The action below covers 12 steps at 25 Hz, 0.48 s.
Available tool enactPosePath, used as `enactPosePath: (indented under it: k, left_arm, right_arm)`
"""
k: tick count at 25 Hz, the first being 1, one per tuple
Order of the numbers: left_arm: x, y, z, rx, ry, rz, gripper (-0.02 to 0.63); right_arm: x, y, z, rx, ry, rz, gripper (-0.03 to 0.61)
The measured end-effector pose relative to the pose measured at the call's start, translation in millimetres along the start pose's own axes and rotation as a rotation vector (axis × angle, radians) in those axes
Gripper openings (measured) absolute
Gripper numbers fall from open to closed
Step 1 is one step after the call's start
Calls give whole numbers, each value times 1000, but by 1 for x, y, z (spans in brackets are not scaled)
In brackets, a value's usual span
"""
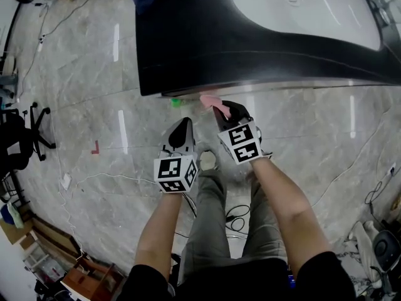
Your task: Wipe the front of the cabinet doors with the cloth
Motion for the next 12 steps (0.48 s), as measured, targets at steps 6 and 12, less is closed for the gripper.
enactPosePath:
  k: [6, 12]
  left_arm:
    - [13, -38, -4, 6, 8, -35, 9]
    - [33, -92, -6, 31, 13, -98, 9]
  right_arm:
    - [-34, -52, -12, 28, -13, -69, 41]
    - [-70, -102, -28, 54, -18, -125, 41]
Point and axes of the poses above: the fingertips, and each gripper's own axes: x forward along the fingers, y to its left, z out of its top, the point moved 1 cm from there along -x, backward along the fingers, and after that the axes turned 6 degrees about -x, right-handed, at the moved point
